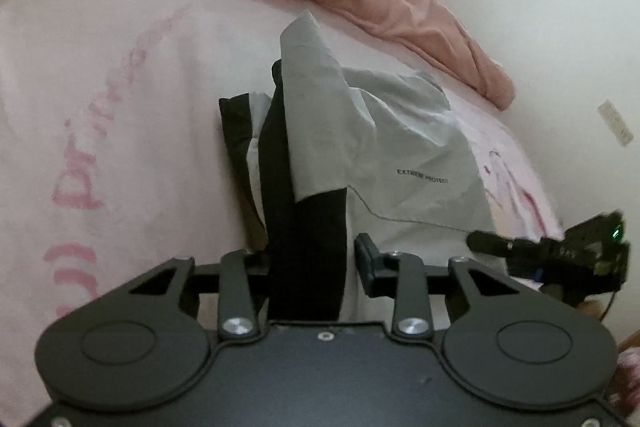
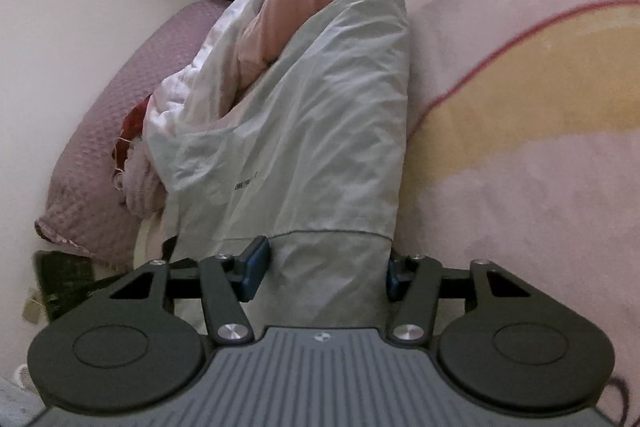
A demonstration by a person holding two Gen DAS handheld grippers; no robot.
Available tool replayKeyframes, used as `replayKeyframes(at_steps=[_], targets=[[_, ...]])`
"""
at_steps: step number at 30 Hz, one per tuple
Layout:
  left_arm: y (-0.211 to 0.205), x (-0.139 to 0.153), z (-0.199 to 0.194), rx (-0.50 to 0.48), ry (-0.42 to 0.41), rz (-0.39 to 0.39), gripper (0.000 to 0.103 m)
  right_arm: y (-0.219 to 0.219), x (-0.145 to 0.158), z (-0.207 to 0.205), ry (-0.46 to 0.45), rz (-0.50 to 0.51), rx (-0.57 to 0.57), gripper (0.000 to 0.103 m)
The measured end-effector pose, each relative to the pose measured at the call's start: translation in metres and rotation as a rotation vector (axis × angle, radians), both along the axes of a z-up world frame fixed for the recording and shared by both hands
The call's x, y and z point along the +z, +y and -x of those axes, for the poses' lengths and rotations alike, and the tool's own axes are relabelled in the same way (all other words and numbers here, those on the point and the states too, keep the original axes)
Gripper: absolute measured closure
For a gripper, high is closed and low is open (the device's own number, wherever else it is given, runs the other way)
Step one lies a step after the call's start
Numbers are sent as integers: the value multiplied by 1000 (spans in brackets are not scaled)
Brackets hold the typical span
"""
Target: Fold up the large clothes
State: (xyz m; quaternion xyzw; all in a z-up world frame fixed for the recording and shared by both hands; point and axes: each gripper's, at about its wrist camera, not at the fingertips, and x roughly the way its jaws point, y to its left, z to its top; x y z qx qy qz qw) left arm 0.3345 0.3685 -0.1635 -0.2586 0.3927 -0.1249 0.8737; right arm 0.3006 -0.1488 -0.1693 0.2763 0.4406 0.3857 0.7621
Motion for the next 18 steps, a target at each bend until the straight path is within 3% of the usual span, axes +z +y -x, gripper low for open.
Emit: replayKeyframes(at_steps=[4,7,9,10,12,13,14,15,16,18], targets=[[5,-1,4,29,4,58,58,-9,-10,-7,30,-59,14,41],[-10,-2,-1,-30,11,-16,31,-12,-13,-10,31,-74,26,38],[-17,-13,-18,-90,36,-25,0,-10,-12,-11,26,-73,34,27],[-19,-14,-23,-120,23,-7,0,-6,-10,-12,17,-72,35,23],[-18,-11,-34,-92,33,-7,0,3,-5,-12,-10,-49,29,23],[-17,-10,-38,-60,40,5,0,6,-3,-11,-20,-23,16,33],[-17,-10,-40,-33,35,5,12,9,0,-9,-39,12,-2,41],[-20,-8,-39,-3,26,-43,40,10,1,-7,-50,27,-14,47],[-21,-6,-33,11,20,-89,47,10,2,-3,-67,37,-22,49],[-17,-3,-20,40,-11,-50,71,10,8,6,-127,53,-25,61]])
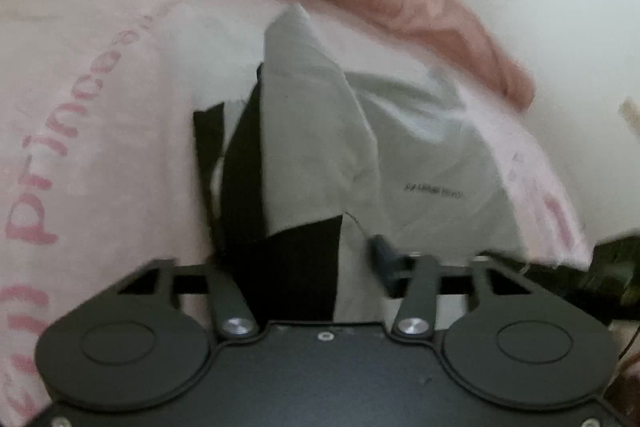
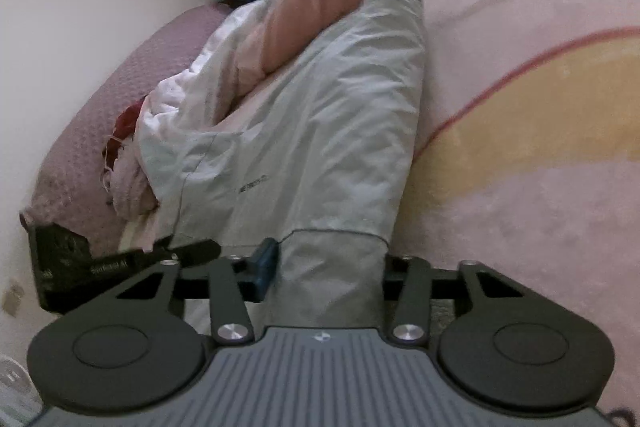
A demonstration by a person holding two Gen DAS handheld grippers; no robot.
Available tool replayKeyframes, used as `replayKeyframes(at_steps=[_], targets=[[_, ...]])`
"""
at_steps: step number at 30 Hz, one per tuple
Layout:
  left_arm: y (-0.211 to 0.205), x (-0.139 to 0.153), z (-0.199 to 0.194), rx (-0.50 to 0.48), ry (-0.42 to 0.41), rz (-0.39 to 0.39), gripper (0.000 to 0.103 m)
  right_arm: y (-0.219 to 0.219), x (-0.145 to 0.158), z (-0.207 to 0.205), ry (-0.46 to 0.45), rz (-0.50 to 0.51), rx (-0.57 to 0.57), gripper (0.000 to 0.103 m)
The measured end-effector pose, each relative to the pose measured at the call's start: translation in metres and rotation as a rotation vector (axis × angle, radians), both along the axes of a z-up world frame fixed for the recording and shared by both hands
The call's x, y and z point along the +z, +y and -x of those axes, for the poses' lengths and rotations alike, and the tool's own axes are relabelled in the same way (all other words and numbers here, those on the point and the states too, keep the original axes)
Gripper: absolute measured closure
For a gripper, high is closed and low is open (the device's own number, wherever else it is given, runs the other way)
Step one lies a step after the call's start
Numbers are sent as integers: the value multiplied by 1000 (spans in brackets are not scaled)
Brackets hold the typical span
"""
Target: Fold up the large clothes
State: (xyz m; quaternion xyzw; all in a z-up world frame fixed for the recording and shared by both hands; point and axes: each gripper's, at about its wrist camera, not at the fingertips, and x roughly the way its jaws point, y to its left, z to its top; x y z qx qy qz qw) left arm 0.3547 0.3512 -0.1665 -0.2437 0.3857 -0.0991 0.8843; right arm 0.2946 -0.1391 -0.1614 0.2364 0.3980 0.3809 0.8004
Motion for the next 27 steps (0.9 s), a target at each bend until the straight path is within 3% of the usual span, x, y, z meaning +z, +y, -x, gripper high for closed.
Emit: replayKeyframes(at_steps=[3,6,10,17,27], targets=[[0,11,12,7,-55,15,83,-3,21,6,-38,-24,8,72],[-10,23,21,14,-82,-20,83,-6,47,12,-92,-5,29,72],[-18,35,30,19,-113,29,83,-32,67,12,-85,-20,33,73],[-70,56,32,-16,-149,-1,83,-74,94,26,-144,26,4,73],[-163,70,20,-116,-168,22,83,-162,115,33,-163,69,-80,72]])
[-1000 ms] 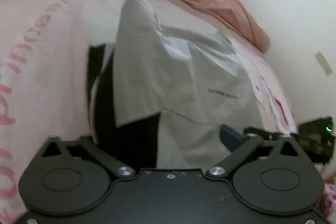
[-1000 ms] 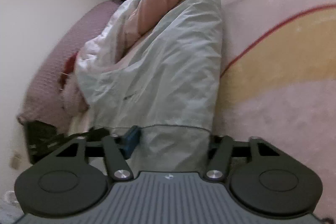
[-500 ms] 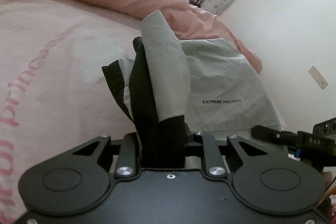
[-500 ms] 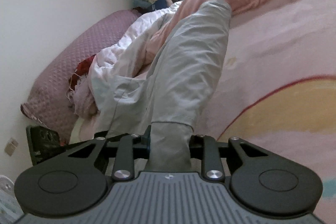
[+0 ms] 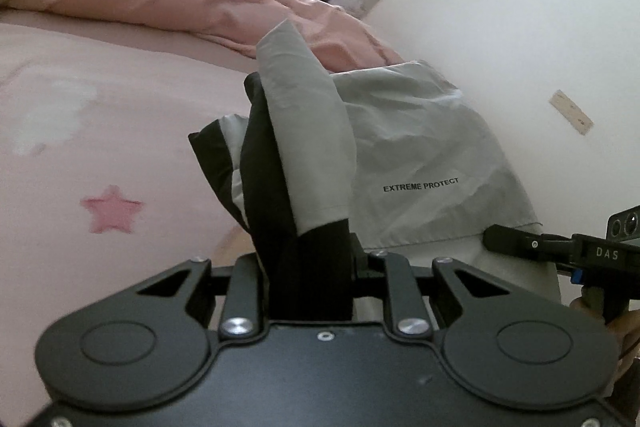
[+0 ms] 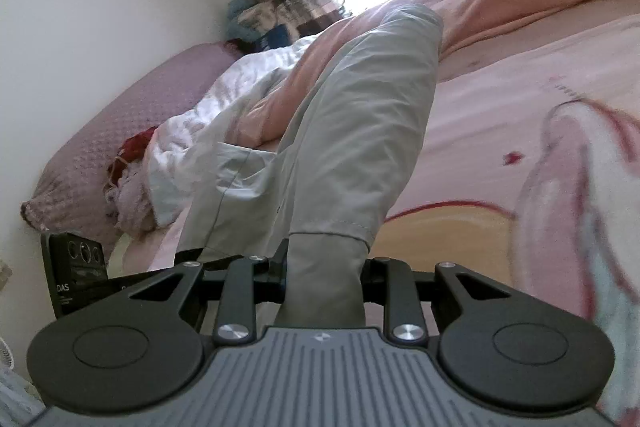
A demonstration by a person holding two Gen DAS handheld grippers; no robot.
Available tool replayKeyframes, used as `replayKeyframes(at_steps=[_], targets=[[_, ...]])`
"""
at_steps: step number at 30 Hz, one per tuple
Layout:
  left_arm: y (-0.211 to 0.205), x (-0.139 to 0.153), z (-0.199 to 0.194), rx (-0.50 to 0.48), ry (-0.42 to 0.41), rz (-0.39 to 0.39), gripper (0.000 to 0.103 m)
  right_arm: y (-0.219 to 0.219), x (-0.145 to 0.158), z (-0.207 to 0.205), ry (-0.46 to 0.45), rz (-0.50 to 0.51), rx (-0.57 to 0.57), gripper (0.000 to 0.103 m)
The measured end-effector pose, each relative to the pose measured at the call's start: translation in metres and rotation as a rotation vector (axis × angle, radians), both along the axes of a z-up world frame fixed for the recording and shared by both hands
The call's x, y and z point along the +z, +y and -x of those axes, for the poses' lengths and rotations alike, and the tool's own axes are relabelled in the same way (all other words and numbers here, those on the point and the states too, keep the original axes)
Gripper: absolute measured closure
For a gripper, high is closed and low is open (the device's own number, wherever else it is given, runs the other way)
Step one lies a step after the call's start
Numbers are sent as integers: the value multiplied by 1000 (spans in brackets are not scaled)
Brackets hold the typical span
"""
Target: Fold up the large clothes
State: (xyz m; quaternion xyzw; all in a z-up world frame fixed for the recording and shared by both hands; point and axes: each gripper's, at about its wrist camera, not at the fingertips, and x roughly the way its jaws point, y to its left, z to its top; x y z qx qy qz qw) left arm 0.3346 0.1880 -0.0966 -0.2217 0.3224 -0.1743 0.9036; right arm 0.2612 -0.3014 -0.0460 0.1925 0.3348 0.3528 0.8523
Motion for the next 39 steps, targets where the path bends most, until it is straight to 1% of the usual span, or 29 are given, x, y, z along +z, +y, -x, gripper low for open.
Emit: replayKeyframes(at_steps=[3,5,7,8,9,10,11,12,13,14,15,16,17,18,20,22,24,25,26,27,28,29,30,31,33,34,35,37,39], targets=[[-27,-4,-5,-28,2,22,83,-32,-5,-2,6,-1,-22,70],[-36,-14,-9,-34,14,50,82,-50,-20,-10,31,-16,-28,67],[-44,-40,-20,-35,55,88,80,-64,-46,-20,78,-35,-34,60],[-47,-57,-25,-28,88,108,75,-70,-64,-27,112,-37,-52,57],[-46,-76,-31,1,125,116,65,-77,-85,-36,155,-22,-107,51],[-41,-96,-33,82,158,118,51,-84,-104,-46,216,6,-178,50],[-35,-107,-30,133,146,159,44,-92,-120,-54,264,38,-270,45],[-25,-112,-24,180,128,233,44,-108,-131,-52,275,-53,-354,44],[-18,-107,-18,221,128,244,44,-119,-133,-43,266,-149,-405,45],[-18,-97,-11,254,102,200,45,-123,-126,-32,222,-153,-473,49],[-22,-78,0,302,26,91,43,-120,-113,-20,154,-88,-536,49],[-29,-58,11,353,-63,-43,40,-111,-97,-8,56,-20,-556,49],[-40,-41,24,394,-139,-136,28,-103,-85,4,-25,14,-565,49],[-50,-23,26,418,-209,-186,17,-88,-70,20,-113,40,-569,49],[-65,-7,46,387,-304,-173,4,-60,-55,39,-200,93,-544,49],[-82,-7,55,349,-337,-192,1,-32,-54,51,-265,150,-539,48],[-103,-30,53,315,-360,-286,0,-3,-77,51,-313,193,-543,47],[-106,-50,53,299,-384,-310,0,5,-92,44,-318,205,-539,48],[-110,-71,43,289,-393,-305,0,13,-109,31,-283,250,-522,54],[-108,-91,32,306,-295,-336,2,20,-119,19,-214,324,-512,58],[-109,-96,25,326,-138,-351,5,23,-115,20,-225,350,-523,57],[-104,-95,16,308,-79,-305,5,26,-104,28,-250,367,-516,57],[-94,-88,20,298,-90,-248,4,24,-94,36,-266,359,-504,56],[-85,-79,34,316,-150,-208,3,24,-83,47,-283,343,-490,55],[-77,-63,59,347,-235,-224,0,25,-67,75,-306,363,-484,43],[-77,-56,70,347,-237,-261,0,23,-66,85,-305,382,-495,42],[-78,-56,85,331,-219,-293,0,17,-74,95,-290,396,-499,40],[-80,-63,102,294,-151,-347,0,18,-106,95,-142,446,-455,40],[-89,-88,104,235,-53,-462,0,20,-124,104,-239,466,-458,40]])
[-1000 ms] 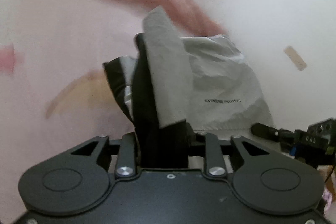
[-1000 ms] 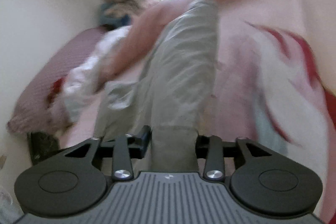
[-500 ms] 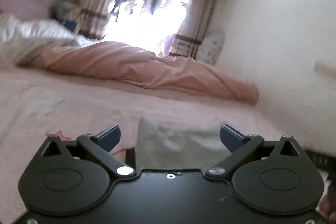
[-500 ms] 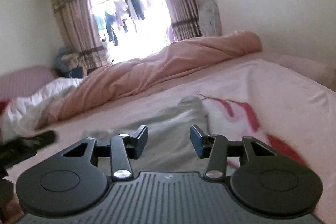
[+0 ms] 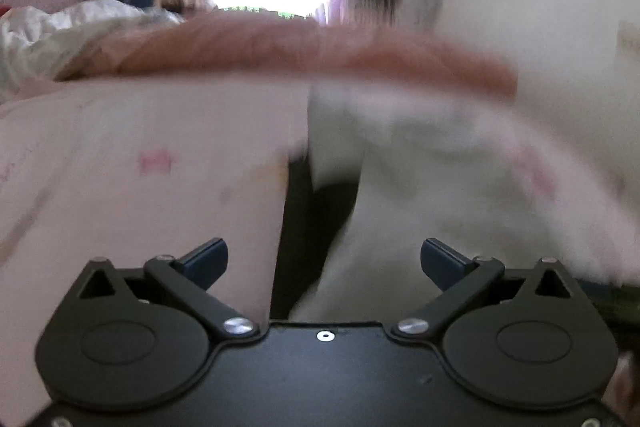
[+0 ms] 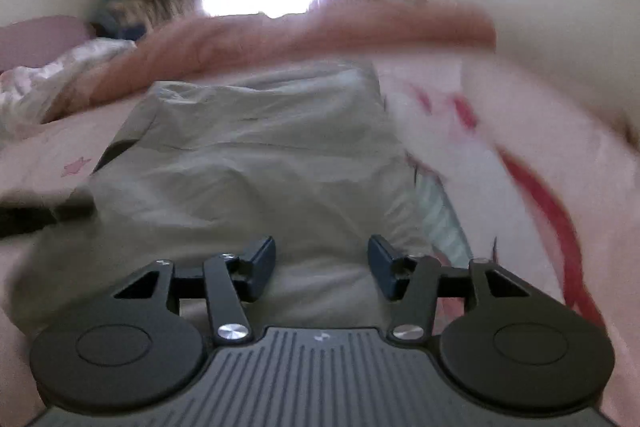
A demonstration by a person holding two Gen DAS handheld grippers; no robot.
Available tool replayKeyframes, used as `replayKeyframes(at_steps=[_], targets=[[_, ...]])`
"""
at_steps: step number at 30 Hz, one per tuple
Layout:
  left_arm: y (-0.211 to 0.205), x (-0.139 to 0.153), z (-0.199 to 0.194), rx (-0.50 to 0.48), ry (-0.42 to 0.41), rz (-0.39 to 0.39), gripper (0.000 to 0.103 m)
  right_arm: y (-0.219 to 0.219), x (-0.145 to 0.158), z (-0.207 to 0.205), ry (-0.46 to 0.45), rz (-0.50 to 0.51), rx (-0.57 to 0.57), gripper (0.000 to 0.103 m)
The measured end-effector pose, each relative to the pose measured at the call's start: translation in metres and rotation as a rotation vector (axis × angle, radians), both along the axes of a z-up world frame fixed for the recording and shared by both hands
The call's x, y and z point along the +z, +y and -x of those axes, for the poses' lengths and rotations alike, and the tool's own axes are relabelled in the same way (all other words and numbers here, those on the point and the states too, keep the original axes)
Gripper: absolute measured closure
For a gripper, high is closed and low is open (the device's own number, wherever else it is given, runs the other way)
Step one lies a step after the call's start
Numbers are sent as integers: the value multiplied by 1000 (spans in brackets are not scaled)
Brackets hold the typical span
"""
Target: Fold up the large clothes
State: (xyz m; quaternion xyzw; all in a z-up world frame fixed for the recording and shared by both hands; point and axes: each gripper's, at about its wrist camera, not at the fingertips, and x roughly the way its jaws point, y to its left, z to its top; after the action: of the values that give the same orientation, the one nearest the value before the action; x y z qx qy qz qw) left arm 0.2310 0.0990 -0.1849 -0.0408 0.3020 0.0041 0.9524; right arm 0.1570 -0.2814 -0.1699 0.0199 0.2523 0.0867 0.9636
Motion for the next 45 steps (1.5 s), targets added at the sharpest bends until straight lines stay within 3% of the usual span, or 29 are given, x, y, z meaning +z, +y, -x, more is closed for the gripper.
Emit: replayKeyframes(at_steps=[1,2,5,7,8,9,11,13,14,16,20,22,25,45], targets=[[0,-11,-3,-8,52,-37,0,2,2,2,5,21,-5,40],[5,-14,5,5,51,-16,0,5,14,7,27,33,-21,42],[19,9,25,2,44,110,0,-2,41,34,27,-46,5,43],[10,22,46,-23,-15,59,0,-10,42,52,40,-83,11,36],[3,19,40,-29,-11,13,0,-7,31,47,91,-70,13,34],[-2,9,36,-38,31,-38,0,-7,17,41,147,-55,15,34],[-11,-20,24,-52,151,-92,0,-5,4,49,85,-4,30,34],[-3,-18,33,-44,137,-33,0,3,17,52,100,50,3,31],[1,-11,36,-80,161,3,0,4,25,53,115,58,-4,23],[-1,9,44,-153,191,25,0,-1,41,60,159,25,17,20],[-16,46,72,-137,121,-109,0,-3,65,89,168,33,-15,14],[-23,61,81,-168,104,-136,0,-4,68,94,185,46,-47,14],[-30,72,95,-234,78,-143,0,-9,71,99,219,24,-49,15],[-43,72,105,-203,108,-151,0,-4,71,126,241,55,-74,15]])
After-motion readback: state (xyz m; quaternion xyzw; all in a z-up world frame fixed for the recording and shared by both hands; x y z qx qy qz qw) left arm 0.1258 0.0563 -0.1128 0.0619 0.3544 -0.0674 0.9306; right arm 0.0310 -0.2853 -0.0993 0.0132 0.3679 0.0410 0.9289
